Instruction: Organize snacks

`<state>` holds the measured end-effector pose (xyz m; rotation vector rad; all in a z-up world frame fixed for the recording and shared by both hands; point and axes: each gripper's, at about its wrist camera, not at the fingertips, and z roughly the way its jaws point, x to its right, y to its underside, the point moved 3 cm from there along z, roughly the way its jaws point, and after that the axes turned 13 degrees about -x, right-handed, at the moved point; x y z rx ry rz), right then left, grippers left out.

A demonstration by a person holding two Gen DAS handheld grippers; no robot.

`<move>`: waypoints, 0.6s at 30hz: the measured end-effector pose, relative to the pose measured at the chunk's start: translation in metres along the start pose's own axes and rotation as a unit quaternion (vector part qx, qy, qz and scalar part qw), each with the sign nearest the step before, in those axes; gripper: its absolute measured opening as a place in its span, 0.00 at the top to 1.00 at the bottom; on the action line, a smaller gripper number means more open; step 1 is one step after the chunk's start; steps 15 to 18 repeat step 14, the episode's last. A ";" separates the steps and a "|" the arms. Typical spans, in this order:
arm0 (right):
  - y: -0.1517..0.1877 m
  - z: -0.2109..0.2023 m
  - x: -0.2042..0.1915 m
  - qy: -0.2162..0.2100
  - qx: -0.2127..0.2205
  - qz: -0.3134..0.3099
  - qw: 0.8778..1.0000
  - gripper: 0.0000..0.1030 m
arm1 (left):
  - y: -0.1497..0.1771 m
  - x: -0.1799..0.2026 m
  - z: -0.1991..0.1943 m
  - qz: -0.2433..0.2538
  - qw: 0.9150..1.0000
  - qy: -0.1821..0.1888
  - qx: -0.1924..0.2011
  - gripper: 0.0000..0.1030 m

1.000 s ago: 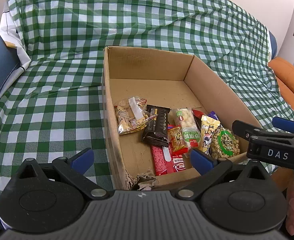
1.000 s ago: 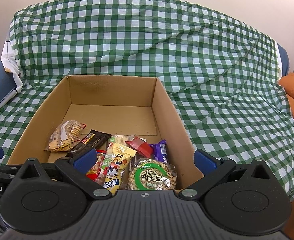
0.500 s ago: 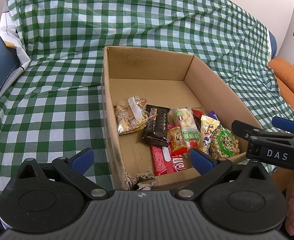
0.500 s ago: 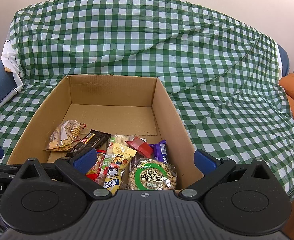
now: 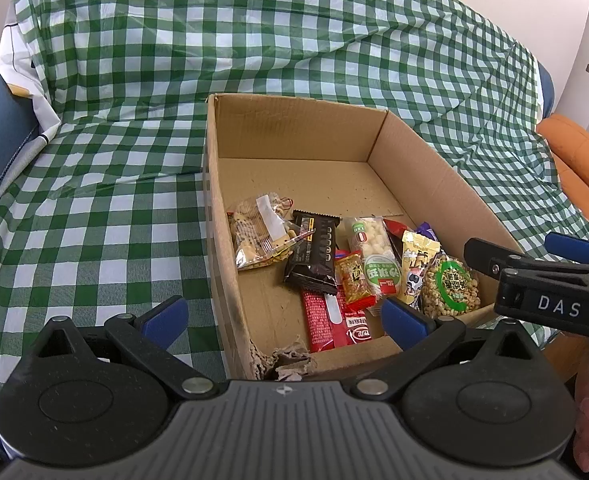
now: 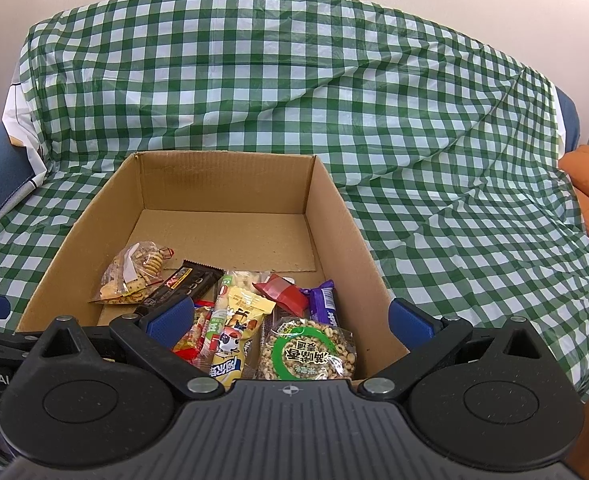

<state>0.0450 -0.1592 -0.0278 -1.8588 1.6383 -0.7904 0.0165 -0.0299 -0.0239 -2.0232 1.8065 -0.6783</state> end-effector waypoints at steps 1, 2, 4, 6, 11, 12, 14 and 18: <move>0.000 0.000 0.000 -0.001 0.000 0.000 1.000 0.01 | 0.000 0.000 0.000 0.000 1.000 0.000 0.000 0.00; -0.001 0.000 0.000 -0.002 0.000 0.000 1.000 0.01 | 0.000 0.001 0.000 0.000 1.000 0.001 -0.001 0.00; -0.002 0.001 -0.001 -0.004 -0.001 -0.001 1.000 0.01 | 0.000 0.001 0.001 0.001 1.000 0.002 -0.001 0.00; -0.003 0.001 -0.002 -0.005 -0.001 -0.002 1.000 0.01 | -0.001 0.003 0.002 0.002 1.000 0.002 -0.002 0.00; -0.006 0.003 0.000 -0.006 -0.003 0.000 1.000 0.01 | -0.003 0.003 0.002 0.002 1.000 0.017 0.003 0.00; -0.007 0.001 0.002 -0.006 0.000 0.005 1.000 0.01 | -0.003 0.003 0.001 0.004 1.000 0.020 0.007 0.00; -0.011 -0.004 0.010 -0.011 0.011 0.024 1.000 0.01 | -0.004 0.002 0.000 0.006 1.000 0.017 0.014 0.00; -0.011 -0.004 0.010 -0.011 0.011 0.024 1.000 0.01 | -0.004 0.002 0.000 0.006 1.000 0.017 0.014 0.00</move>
